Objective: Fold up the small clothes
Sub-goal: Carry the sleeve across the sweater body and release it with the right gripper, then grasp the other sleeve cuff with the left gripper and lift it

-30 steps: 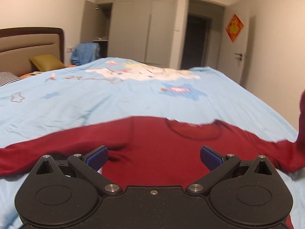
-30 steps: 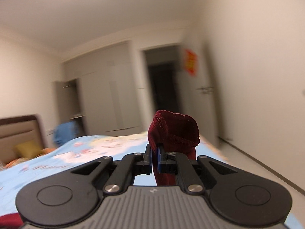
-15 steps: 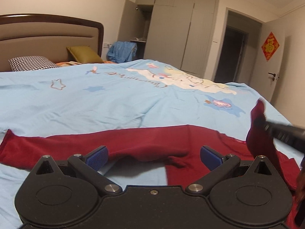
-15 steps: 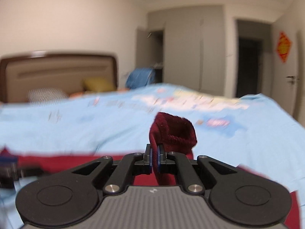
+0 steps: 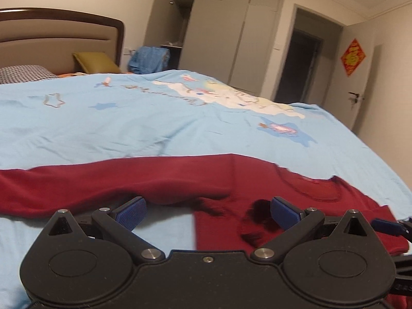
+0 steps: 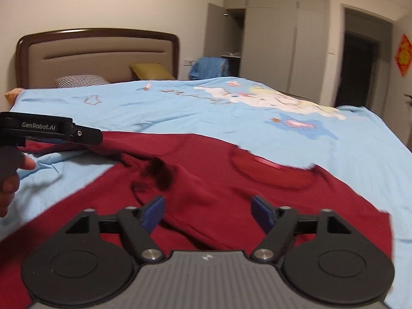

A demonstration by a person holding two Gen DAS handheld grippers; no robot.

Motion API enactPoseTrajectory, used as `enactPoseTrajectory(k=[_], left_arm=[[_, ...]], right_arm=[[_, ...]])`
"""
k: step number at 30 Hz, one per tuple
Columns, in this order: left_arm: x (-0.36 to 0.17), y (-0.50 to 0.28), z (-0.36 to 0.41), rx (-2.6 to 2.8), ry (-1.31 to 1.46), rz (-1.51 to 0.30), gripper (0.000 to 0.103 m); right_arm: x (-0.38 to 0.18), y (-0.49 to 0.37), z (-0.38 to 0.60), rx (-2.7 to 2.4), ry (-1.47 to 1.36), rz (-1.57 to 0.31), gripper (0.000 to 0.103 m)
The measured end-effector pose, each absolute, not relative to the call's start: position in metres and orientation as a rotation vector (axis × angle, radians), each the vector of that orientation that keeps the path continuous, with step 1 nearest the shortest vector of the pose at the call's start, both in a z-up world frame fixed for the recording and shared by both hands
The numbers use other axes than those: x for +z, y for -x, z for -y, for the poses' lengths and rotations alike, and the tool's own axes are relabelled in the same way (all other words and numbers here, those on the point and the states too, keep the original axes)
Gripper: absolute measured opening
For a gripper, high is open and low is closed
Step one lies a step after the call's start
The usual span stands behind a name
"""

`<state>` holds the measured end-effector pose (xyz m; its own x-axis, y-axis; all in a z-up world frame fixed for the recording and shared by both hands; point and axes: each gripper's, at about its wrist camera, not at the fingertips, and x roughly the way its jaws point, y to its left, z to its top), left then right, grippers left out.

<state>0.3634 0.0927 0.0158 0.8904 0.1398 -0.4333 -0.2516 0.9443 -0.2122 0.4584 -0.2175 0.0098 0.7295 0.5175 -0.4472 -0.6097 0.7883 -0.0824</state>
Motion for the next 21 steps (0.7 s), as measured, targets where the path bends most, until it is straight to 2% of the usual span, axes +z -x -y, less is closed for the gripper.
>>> enactPoseTrajectory(k=[5,9,14,16,18,20,21], left_arm=[[-0.006,-0.397,-0.061,0.130,0.224,-0.454,0.102],[-0.029,-0.421,-0.046,0.172,0.144,-0.524,0.102],[-0.033,-0.422,-0.051,0.107,0.156,-0.512,0.090],[-0.031,-0.425,-0.050,0.050,0.153,-0.503,0.080],[-0.032,-0.434,-0.048,-0.005,0.135,-0.513,0.074],[-0.035,-0.447,-0.046,-0.048,0.124,-0.546,0.056],[-0.037,-0.453,-0.046,-0.062,0.129,-0.568,0.035]], right_arm=[[0.003,-0.459,0.287,0.431,0.139,-0.459,0.091],[-0.007,-0.460,0.335,0.254,0.059,-0.494,0.092],[-0.031,-0.451,0.369,0.202,-0.004,-0.540,0.096],[-0.039,-0.449,0.371,0.199,-0.018,-0.539,0.096],[-0.043,-0.446,0.371,0.193,-0.021,-0.526,0.096],[-0.042,-0.444,0.371,0.193,-0.011,-0.513,0.096],[-0.041,-0.443,0.368,0.197,-0.002,-0.508,0.096]])
